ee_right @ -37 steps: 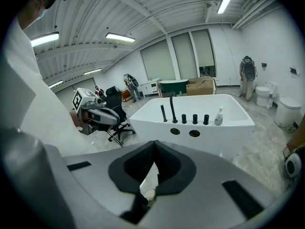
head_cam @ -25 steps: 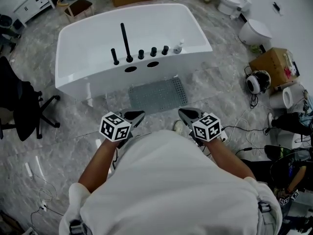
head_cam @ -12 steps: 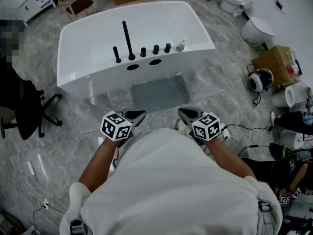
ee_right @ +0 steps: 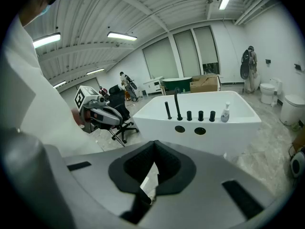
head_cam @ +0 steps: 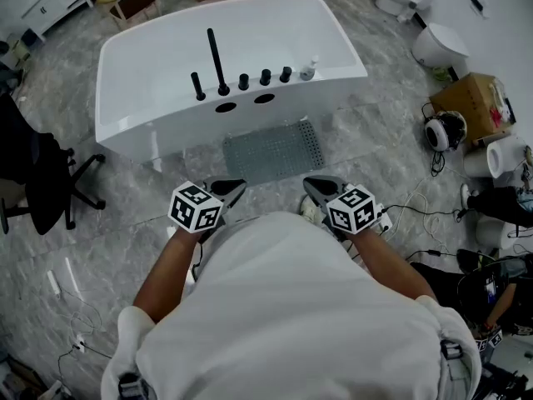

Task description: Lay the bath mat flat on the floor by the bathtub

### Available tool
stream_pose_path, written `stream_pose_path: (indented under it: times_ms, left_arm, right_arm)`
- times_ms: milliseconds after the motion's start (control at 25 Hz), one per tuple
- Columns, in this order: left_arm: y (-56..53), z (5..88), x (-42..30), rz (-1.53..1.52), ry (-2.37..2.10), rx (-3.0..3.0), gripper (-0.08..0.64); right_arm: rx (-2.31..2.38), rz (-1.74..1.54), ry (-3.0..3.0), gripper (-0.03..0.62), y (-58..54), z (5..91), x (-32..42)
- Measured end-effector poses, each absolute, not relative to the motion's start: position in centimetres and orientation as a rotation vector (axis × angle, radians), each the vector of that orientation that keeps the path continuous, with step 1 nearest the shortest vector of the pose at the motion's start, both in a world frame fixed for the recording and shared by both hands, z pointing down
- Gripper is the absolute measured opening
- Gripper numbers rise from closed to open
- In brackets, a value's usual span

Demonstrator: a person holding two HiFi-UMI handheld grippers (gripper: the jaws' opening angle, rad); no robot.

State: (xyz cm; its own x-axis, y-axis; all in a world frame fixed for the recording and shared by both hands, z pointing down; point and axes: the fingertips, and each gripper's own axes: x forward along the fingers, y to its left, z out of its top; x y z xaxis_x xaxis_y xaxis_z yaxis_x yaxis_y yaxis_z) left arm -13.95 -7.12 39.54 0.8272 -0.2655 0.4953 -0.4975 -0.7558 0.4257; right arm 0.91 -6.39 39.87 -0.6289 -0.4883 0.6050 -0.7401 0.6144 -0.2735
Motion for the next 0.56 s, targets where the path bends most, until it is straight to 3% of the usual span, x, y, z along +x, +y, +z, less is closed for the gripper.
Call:
stream_pose_path:
  times_ms: [560]
  left_arm:
    - [-7.5, 39.7, -13.6, 0.566, -0.552, 2.449, 0.018]
  right_arm:
    - [0.942, 0.691, -2.362, 0.008, -7.0, 40.0, 0.5]
